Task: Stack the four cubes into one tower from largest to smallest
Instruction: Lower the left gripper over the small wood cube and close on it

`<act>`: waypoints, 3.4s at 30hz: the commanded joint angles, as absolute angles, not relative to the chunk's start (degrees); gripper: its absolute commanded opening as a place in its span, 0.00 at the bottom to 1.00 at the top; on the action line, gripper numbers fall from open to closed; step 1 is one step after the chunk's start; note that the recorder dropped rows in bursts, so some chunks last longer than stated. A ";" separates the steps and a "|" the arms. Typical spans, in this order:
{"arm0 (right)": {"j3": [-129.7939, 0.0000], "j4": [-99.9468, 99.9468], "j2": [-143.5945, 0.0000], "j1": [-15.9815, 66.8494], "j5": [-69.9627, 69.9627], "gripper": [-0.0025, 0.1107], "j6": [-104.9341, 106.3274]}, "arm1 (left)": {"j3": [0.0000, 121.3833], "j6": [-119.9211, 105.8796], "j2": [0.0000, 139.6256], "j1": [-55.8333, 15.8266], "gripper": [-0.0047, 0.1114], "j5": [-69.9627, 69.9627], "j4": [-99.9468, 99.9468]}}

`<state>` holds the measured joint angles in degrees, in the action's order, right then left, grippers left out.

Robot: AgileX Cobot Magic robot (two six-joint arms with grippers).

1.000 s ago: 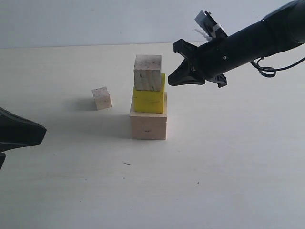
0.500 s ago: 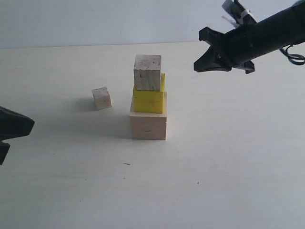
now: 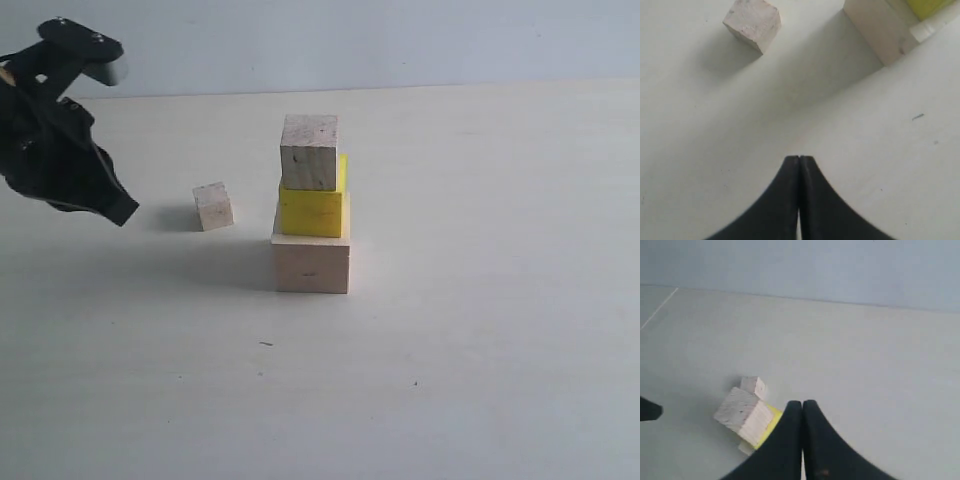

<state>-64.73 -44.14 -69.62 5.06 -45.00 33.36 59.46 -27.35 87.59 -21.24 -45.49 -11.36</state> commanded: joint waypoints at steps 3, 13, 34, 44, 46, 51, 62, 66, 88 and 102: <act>-64.40 -42.87 -57.29 4.99 -54.60 0.02 29.82 | 69.91 -38.74 100.10 -21.08 0.04 -46.17 -11.05; -64.40 -42.25 -54.13 7.04 -58.76 0.02 27.86 | 74.75 -52.31 105.58 -21.08 0.04 -43.80 -14.03; -64.40 -39.96 -54.13 10.02 -60.34 0.02 26.34 | 74.62 -63.51 110.39 -21.08 0.66 -34.19 -14.18; -64.40 -36.62 -54.13 15.43 -59.87 0.02 26.34 | 74.62 -70.50 114.03 -21.08 0.56 -33.50 -14.18; -64.40 -35.31 -54.13 15.70 -59.75 0.02 25.65 | 74.62 -71.04 114.18 -21.08 0.56 -33.07 -14.18; -64.40 -34.56 -54.13 15.70 -59.52 0.02 25.30 | 74.62 -71.15 114.79 -21.08 0.56 -31.37 -14.29; -64.40 -33.41 -54.13 15.70 -59.52 0.02 25.23 | 74.62 -71.15 117.76 -21.08 0.56 -28.93 -14.41; -64.40 -33.41 -54.13 15.70 -59.52 0.02 25.23 | 74.62 -71.15 117.76 -21.08 0.56 -27.19 -16.77; -64.40 -33.42 -54.13 15.70 -59.25 0.02 25.23 | 74.62 -71.15 118.95 -21.08 0.68 -22.04 -17.53; -64.40 -33.42 -54.13 15.70 -59.01 0.02 25.23 | 74.62 -71.15 119.70 -21.08 0.62 -22.32 -18.68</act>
